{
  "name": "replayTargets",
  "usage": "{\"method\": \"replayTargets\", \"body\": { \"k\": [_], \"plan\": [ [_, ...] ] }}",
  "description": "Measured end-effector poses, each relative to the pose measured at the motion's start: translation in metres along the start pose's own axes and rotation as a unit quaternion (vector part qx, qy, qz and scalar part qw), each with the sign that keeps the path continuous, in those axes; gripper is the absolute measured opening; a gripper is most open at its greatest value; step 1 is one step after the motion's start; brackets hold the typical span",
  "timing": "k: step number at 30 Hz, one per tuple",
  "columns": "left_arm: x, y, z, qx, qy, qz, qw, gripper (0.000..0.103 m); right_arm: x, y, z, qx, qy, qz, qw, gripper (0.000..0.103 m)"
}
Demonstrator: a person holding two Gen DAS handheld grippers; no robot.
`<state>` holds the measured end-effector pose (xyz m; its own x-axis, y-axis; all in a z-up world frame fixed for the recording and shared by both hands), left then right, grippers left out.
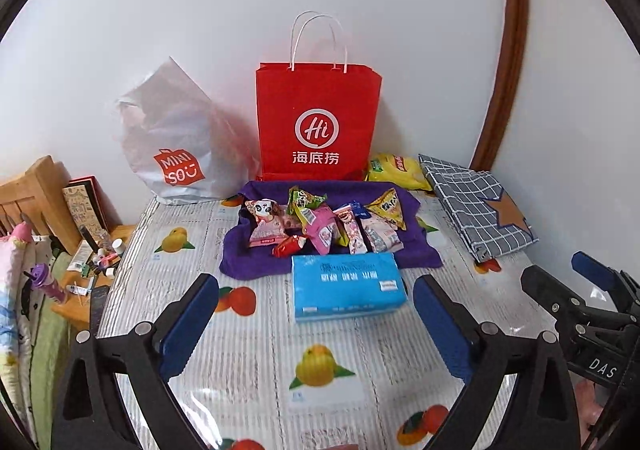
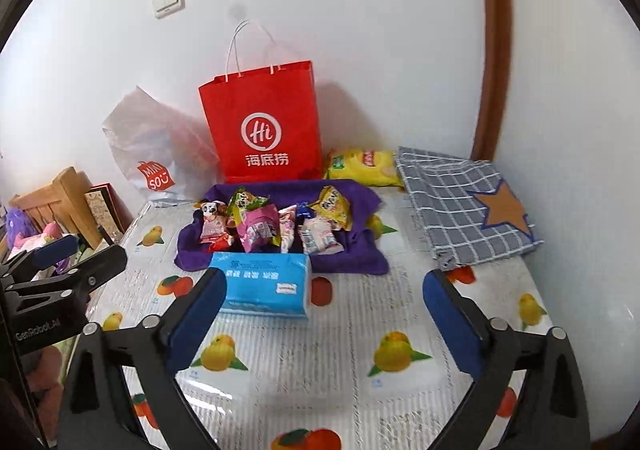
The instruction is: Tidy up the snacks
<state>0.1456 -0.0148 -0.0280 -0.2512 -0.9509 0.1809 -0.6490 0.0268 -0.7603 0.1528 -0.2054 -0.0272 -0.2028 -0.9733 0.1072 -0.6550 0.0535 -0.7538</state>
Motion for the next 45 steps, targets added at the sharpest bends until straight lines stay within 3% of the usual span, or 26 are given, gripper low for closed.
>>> {"method": "replayTargets", "body": {
  "k": [10,21,45],
  "plan": [
    [0.016,0.033,-0.03,0.011,0.002,0.004,0.9999,0.099,0.019,0.033,-0.038,0.012,0.02,0.004,1.0,0.103],
    [0.027,0.046,-0.051,0.027,0.011,0.007,0.9995,0.1,0.031,0.057,-0.064,0.021,0.034,0.0,0.999,0.103],
    [0.03,0.048,-0.059,0.033,0.008,0.007,0.9994,0.1,0.034,0.061,-0.078,0.031,0.033,0.001,0.999,0.103]
  ]
}}
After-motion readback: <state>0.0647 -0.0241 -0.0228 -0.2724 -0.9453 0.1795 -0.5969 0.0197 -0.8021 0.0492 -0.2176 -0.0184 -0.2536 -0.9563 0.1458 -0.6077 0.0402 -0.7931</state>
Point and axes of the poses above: each gripper's, at about its wrist camera, not at the fingertips, and z roughly the way its jaws point, x to its right, y to its underside, the point moved 7 cm from there along z, roughly the way its jaws point, and after that the axes turned 12 degrees about y, right-handed, at the moved point
